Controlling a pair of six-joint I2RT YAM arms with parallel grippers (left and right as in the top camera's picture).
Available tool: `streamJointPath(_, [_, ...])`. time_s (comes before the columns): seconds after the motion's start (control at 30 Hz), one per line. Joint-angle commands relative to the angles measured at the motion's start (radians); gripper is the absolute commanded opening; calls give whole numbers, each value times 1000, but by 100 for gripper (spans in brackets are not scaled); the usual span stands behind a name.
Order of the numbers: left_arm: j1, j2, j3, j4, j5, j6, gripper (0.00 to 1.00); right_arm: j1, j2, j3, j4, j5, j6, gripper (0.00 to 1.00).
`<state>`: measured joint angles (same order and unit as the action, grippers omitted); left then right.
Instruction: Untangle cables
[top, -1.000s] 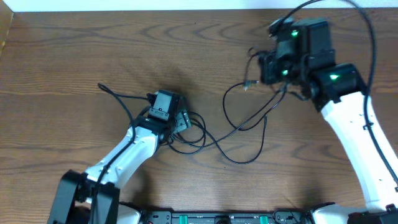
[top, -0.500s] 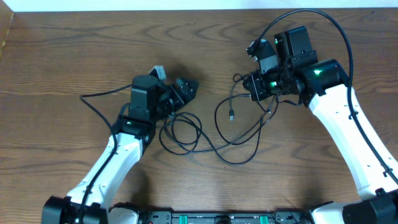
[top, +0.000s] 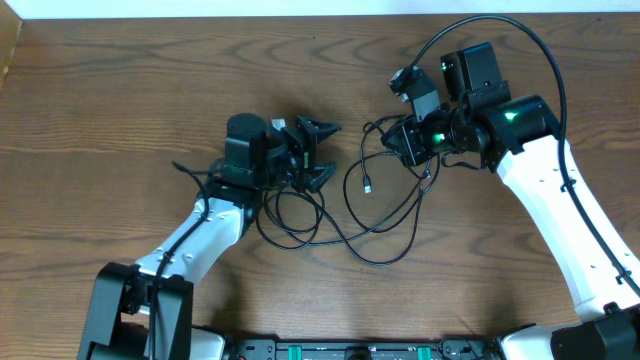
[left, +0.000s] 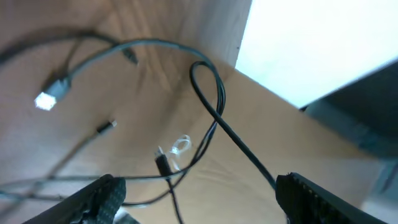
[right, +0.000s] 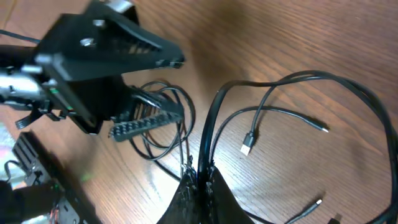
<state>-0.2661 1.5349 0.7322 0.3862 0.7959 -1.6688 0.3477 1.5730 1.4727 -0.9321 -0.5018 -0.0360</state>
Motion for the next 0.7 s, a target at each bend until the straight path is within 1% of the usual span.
streamJointPath(0.0, [-5,1,7,5,24,-244,83,29,3,8,-3,-52,-63,1])
streamJointPath(0.17, [-8,1,7,5,31,-420,84,43,3,8,-3,-51,-70,1])
streamJointPath(0.23, [-9,1,7,23,30,-419,83,47,3,7,-2,-52,-66,1])
streamJointPath(0.37, [-10,1,7,114,30,-419,83,61,3,5,7,-72,-18,1])
streamJointPath(0.43, [-10,1,7,166,23,-419,77,67,3,5,8,-101,15,1])
streamJointPath(0.47, [-9,1,7,186,22,-419,76,69,3,5,8,-125,23,1])
streamJointPath(0.57, [-10,1,7,195,19,-419,74,79,3,5,13,-188,24,1])
streamJointPath(0.67, [-10,1,7,195,19,-419,73,94,3,5,15,-185,38,1])
